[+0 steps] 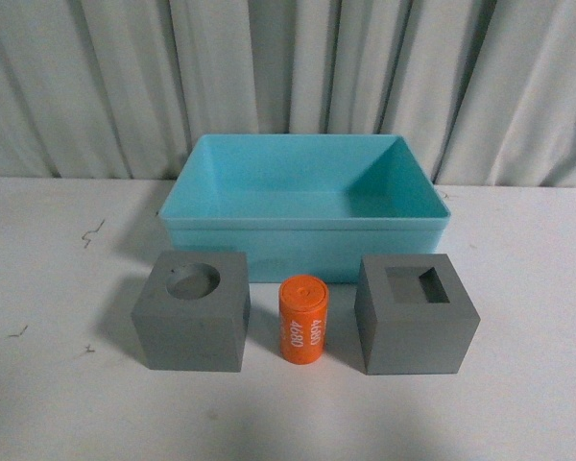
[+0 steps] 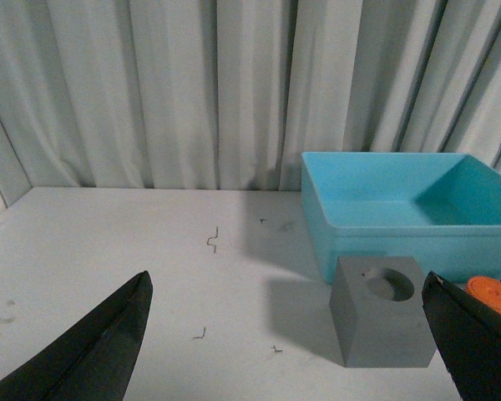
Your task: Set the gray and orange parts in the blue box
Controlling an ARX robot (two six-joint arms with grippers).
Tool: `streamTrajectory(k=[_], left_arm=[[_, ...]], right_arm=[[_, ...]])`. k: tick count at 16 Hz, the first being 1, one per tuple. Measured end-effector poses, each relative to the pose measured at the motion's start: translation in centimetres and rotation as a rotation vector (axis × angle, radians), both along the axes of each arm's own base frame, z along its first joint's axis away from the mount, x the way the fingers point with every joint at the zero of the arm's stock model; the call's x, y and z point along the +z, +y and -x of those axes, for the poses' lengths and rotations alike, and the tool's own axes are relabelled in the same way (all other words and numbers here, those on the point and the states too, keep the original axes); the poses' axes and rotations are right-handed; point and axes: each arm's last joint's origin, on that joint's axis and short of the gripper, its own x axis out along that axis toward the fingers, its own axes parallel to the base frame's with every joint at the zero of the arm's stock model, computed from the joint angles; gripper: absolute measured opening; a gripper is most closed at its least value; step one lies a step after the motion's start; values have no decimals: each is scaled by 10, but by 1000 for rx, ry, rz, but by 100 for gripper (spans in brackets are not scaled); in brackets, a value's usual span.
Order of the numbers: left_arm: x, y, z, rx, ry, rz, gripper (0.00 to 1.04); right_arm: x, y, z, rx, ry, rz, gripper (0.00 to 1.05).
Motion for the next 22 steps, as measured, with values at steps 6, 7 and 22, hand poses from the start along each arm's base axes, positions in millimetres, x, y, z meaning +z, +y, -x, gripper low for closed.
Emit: streamTrajectory(k=[6, 7, 22], left_arm=[[0, 0, 0, 0, 0, 0, 98], [0, 0, 0, 0, 0, 0, 98], [0, 0, 0, 0, 0, 0, 98]], right_arm=[[0, 0, 0, 0, 0, 0, 98], [0, 0, 0, 0, 0, 0, 98], [0, 0, 0, 0, 0, 0, 98]])
